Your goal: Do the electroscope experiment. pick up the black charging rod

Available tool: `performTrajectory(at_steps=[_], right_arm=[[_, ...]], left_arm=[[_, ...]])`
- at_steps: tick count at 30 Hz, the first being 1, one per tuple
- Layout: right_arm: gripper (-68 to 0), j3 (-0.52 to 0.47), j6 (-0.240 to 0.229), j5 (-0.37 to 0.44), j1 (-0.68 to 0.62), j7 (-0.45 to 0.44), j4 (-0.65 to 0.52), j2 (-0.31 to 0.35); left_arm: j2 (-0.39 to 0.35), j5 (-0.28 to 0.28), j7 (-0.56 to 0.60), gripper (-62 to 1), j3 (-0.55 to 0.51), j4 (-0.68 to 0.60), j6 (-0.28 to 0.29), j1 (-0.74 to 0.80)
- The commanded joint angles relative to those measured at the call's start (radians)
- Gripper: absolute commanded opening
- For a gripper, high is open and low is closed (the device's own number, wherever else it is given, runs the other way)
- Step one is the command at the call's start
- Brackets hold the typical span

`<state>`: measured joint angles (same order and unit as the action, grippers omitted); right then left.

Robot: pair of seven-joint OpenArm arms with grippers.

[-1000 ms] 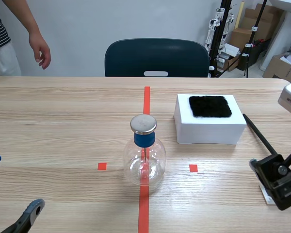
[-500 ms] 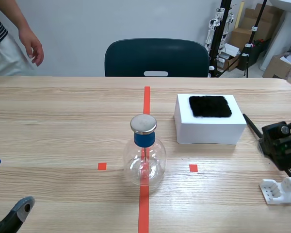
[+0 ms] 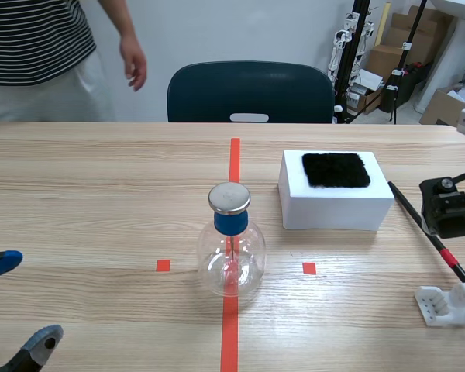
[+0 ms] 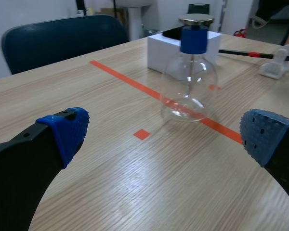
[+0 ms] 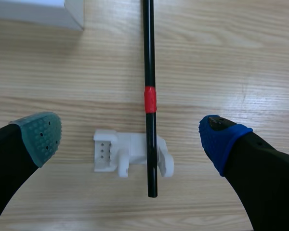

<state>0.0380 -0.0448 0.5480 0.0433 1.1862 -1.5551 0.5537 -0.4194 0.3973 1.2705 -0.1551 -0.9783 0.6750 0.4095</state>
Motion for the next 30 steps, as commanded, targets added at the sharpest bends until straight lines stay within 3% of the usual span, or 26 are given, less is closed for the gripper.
performTrajectory(at_steps=[1,10,16,22,30], right_arm=[[-9.3,-0.001,-0.017,-0.007,0.042,0.02,0.013,0.006],[-9.3,0.079,-0.09,-0.017,0.169,0.072,0.223,-0.017],[-9.3,0.103,-0.197,0.039,0.218,0.072,0.346,-0.016],[-9.3,0.103,-0.211,0.038,0.242,0.069,0.389,-0.013],[-9.3,0.103,-0.207,0.034,0.265,-0.011,0.471,-0.017]], left_arm=[[-0.008,0.011,0.041,1.4,0.009,0.002,0.002,-0.012],[-0.008,0.143,0.198,1.4,0.028,0.092,0.002,-0.061],[-0.007,0.192,0.262,1.4,0.029,0.136,-0.007,-0.085],[-0.005,0.203,0.283,1.4,0.032,0.18,-0.039,-0.102],[0.02,0.22,0.283,1.4,0.034,0.212,-0.06,-0.113]])
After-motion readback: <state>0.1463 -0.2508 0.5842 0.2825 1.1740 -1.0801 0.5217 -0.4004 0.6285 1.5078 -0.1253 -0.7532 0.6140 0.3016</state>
